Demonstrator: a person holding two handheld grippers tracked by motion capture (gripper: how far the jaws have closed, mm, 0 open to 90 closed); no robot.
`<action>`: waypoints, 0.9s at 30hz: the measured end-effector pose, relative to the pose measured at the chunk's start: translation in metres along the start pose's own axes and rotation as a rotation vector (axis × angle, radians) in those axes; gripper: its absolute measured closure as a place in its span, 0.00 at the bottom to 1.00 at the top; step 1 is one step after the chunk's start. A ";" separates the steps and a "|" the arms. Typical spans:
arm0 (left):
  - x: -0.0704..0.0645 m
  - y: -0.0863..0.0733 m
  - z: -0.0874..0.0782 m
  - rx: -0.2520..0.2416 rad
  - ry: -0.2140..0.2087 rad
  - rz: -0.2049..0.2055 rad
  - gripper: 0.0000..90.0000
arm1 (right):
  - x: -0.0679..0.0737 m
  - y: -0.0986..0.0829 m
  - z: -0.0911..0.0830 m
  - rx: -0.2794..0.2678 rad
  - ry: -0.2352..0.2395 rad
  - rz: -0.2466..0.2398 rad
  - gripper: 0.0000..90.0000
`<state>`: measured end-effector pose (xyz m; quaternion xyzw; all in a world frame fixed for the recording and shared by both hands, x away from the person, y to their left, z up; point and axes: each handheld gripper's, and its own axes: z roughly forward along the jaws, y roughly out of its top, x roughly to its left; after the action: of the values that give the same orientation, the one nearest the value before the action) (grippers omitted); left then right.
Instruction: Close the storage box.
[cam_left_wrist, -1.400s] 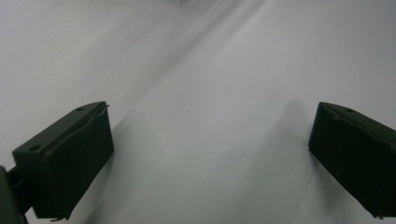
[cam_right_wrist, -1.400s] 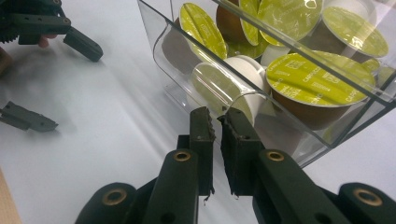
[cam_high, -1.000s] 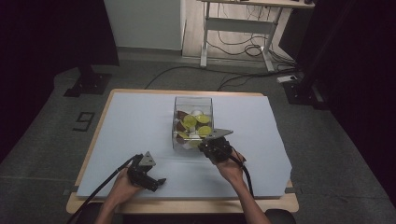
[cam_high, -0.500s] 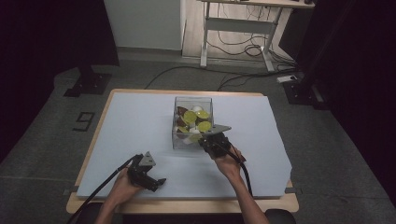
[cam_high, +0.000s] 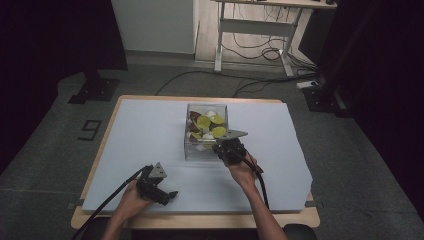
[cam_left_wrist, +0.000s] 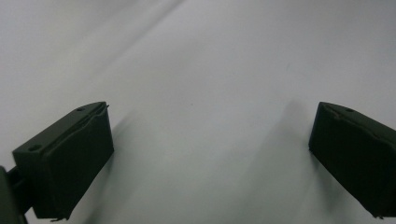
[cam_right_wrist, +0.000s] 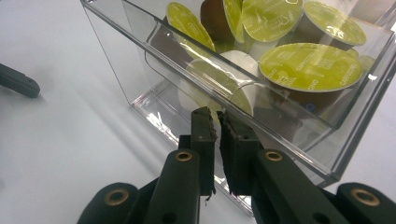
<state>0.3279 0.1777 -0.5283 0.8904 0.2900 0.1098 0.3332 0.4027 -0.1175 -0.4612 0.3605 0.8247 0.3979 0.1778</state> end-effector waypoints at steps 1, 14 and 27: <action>0.000 0.000 0.000 0.000 0.000 0.000 0.00 | 0.000 0.000 0.000 0.000 0.000 -0.002 0.92; 0.000 0.000 0.000 0.000 0.000 0.000 0.00 | 0.000 0.000 -0.004 0.039 0.033 -0.020 0.83; 0.000 0.000 0.000 0.001 -0.001 0.000 0.00 | 0.008 -0.002 -0.016 0.073 0.052 -0.080 0.46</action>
<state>0.3280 0.1778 -0.5284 0.8907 0.2897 0.1090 0.3328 0.3874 -0.1208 -0.4527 0.3230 0.8568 0.3694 0.1587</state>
